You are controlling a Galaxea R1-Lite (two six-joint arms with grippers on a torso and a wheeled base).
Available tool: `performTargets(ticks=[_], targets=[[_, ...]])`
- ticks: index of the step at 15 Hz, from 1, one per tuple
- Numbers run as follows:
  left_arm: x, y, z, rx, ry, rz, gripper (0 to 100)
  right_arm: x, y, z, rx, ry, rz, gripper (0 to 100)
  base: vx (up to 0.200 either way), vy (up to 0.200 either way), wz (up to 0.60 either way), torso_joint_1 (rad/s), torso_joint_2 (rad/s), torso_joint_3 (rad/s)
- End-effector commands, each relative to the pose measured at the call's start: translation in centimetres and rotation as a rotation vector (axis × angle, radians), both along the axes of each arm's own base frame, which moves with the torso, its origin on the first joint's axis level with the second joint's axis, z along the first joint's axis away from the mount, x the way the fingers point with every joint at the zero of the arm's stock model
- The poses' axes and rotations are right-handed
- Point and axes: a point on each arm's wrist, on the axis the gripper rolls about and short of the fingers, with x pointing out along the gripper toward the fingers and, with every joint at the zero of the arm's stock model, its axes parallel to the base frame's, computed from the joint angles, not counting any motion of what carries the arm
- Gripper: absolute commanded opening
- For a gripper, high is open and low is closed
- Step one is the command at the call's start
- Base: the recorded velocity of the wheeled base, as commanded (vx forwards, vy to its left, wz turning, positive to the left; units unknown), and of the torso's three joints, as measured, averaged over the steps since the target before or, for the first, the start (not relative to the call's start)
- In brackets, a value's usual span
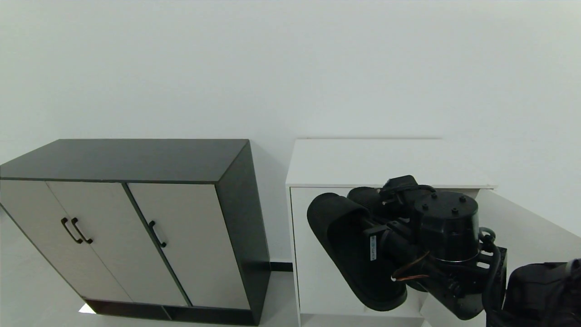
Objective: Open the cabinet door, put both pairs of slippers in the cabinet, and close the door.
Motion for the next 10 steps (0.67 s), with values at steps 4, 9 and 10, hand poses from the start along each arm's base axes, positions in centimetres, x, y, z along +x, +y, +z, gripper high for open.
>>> performTargets(ticks=[4,9,10], targets=[[0.0,0.0,-0.01,0.0,0.001,0.001,0,0.05,0.11,-0.22,-0.005,0.005,0.002,0,0.0,0.0,0.0,0.0,0.0,0.0],[0.0,0.0,-0.01,0.0,0.001,-0.001,0,0.0,0.05,-0.18,0.002,-0.003,0.001,0,0.0,-0.2,0.0,-0.001,0.0,0.001],[0.01,0.0,-0.01,0.0,0.003,0.001,0,-0.01,0.04,-0.2,0.002,-0.003,0.001,0,0.0,-0.2,0.0,0.002,0.0,0.002]])
